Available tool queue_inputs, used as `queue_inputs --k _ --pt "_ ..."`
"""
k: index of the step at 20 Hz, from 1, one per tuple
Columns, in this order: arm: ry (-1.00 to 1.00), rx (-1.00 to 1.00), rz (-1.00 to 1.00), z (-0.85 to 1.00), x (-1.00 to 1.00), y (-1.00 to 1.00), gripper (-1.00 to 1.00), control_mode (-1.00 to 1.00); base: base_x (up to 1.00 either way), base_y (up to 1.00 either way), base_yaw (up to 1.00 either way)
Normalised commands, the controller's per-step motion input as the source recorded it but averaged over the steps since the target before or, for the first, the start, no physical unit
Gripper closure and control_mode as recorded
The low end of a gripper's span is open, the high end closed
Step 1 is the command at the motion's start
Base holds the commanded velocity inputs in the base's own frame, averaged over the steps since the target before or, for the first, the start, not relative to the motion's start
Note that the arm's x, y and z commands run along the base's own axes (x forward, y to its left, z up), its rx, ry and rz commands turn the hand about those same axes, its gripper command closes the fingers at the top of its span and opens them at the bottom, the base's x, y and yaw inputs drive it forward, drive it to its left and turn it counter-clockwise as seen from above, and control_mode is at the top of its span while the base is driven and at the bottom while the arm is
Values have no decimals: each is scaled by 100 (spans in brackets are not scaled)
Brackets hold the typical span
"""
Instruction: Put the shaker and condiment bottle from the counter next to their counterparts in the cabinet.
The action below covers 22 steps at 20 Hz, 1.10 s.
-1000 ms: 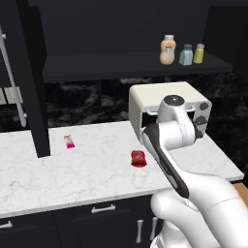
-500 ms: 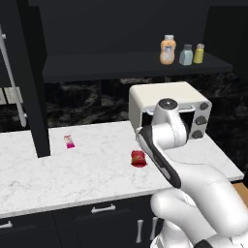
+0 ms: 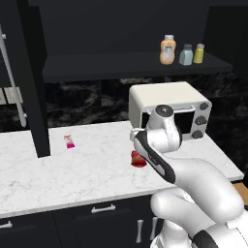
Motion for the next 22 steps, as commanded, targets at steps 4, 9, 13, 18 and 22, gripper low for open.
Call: queue_inputs --k 4,9,13,18,22 --pt "0 3 0 -11 13 29 -100 -100 0 0 0" --pt "0 0 0 -26 27 0 -100 -100 0 0 0" --pt "0 0 0 -41 25 0 -100 -100 0 0 0" --pt "1 0 0 -40 11 0 -100 -100 0 0 0" --pt "2 0 0 -21 5 0 -100 -100 0 0 0"
